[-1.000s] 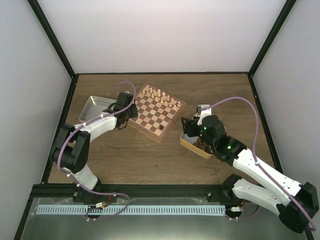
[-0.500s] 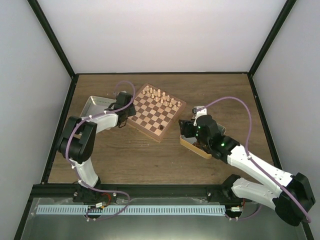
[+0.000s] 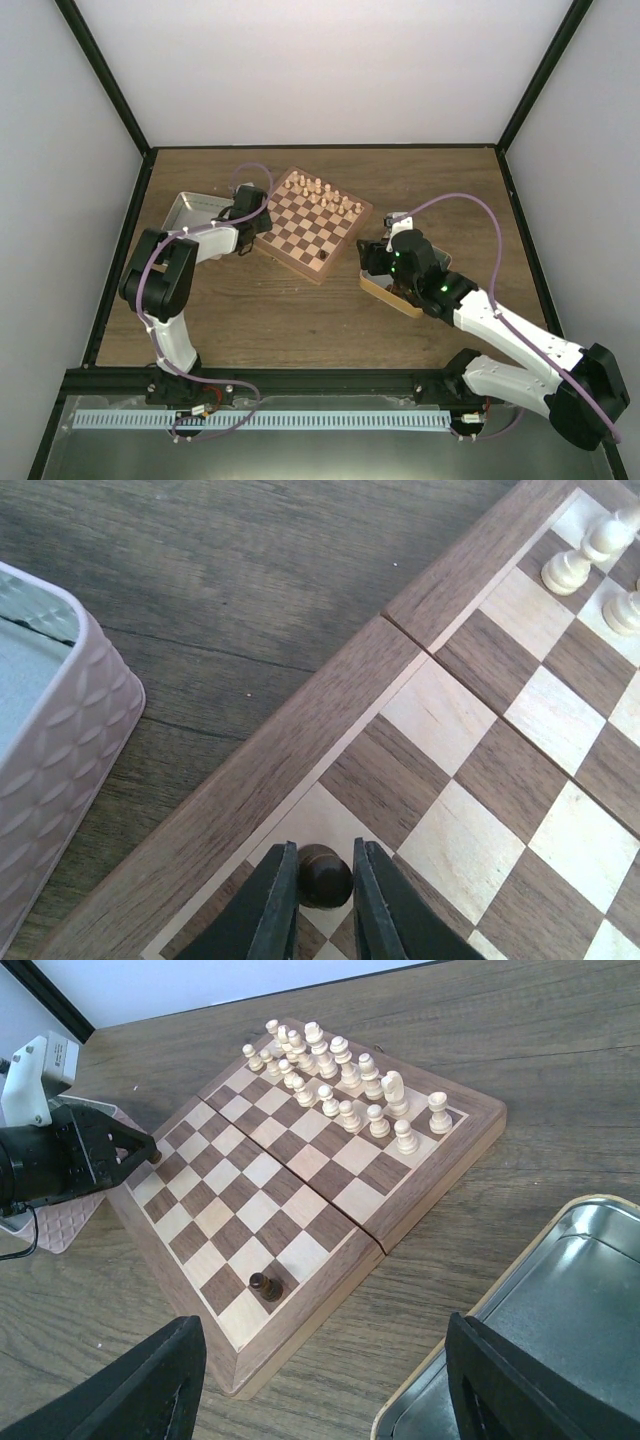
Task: Set up the chess pieces on the board
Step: Place the chess piece on the chessboard, then adjust the storage box at the center of the board.
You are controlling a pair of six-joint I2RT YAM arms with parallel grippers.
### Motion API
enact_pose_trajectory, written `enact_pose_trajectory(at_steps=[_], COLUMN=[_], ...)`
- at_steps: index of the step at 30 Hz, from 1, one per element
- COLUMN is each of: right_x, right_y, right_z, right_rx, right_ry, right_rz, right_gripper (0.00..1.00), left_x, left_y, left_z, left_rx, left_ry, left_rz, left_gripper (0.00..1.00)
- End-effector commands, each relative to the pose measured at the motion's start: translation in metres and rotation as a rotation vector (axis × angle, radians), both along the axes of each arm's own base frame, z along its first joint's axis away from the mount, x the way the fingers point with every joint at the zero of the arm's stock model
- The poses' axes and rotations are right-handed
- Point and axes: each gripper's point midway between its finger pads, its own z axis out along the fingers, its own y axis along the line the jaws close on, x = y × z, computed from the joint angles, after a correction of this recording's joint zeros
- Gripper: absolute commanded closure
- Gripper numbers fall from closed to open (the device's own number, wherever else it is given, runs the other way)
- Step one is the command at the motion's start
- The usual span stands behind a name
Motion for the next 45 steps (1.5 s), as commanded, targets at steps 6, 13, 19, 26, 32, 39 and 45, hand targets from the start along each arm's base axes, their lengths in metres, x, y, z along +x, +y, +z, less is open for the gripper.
enact_pose_trajectory(at_steps=[6,13,19,26,32,39,45], right_x=[0.004,0.005,0.007,0.009,0.009,0.0,0.002], right_y=[-0.001,-0.008,-0.025,-0.055,-0.069,-0.093,-0.111], right_z=[0.014,0.018,0.011,-0.024,-0.064,-0.115,-0.128], right_rx=[0.031,0.048,0.032,-0.054,-0.136,-0.219,-0.257], right_ry=[-0.019,-0.023,0.038,0.208,0.38,0.588,0.633], right_rz=[-0.028,-0.067,-0.157,-0.242,-0.263,-0.379,-0.471], right_gripper=[0.32,0.3,0.3,0.33,0.37,0.45,0.54], left_x=[0.003,-0.005,-0.027,-0.059,-0.091,-0.11,-0.11], left_y=[0.0,0.005,0.023,0.025,0.019,0.013,0.012], left_z=[0.014,0.058,0.106,0.198,0.267,0.286,0.277], left_rx=[-0.006,-0.022,-0.046,-0.115,-0.12,-0.086,-0.066], left_ry=[-0.018,-0.091,-0.16,-0.33,-0.487,-0.575,-0.574], left_rz=[-0.007,0.008,0.083,0.013,-0.127,-0.239,-0.259], left_gripper=[0.59,0.47,0.4,0.31,0.24,0.22,0.22])
